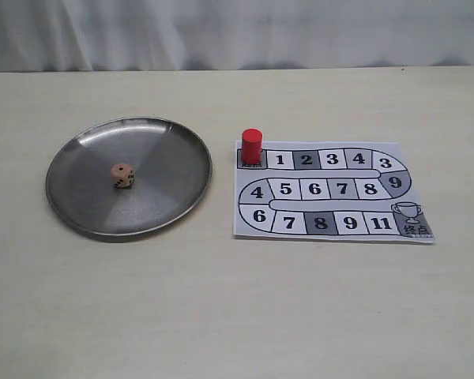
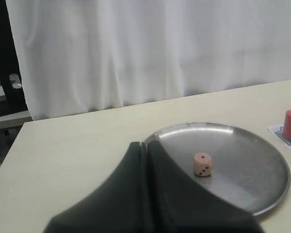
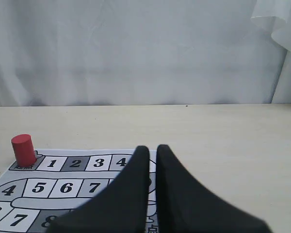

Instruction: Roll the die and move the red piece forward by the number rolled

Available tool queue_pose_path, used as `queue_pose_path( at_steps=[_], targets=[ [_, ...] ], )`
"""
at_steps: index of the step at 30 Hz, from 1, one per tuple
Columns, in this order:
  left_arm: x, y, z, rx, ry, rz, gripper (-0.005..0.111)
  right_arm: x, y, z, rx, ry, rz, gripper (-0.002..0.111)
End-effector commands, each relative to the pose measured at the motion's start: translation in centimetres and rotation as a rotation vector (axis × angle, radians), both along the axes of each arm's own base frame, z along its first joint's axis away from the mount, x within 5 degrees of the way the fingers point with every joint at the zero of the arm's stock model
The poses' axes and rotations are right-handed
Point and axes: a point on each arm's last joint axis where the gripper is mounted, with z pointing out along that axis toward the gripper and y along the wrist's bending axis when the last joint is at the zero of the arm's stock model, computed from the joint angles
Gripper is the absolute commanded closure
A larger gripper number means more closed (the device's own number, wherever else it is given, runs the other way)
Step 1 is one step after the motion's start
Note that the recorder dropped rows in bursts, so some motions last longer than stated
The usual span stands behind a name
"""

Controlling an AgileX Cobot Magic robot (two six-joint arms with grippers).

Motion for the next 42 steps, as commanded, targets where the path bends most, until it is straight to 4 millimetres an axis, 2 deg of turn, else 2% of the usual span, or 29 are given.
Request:
queue_pose_path(
  at_steps=[1, 36, 38, 42],
  targets=[
    [0.0, -0.1, 0.0, -0.001, -0.009, -0.009, 0.107, 0.0, 0.0, -0.1, -0.008, -0.001, -0.004, 0.104],
    [0.0, -0.1, 0.0, -0.001, -0.009, -0.009, 0.107, 0.0, -0.1, 0.3, -0.009, -0.037, -0.008, 0.104],
    [0.0, -0.1, 0.0, -0.001, -0.009, -0.009, 0.107, 0.0, -0.1, 0.7, 0.033, -0.085, -0.013, 0.104],
    [0.0, -0.1, 0.0, -0.001, -0.009, -0.009, 0.107, -0.2, -0.5, 2.1, 0.307, -0.262, -0.036, 0.104]
  ],
)
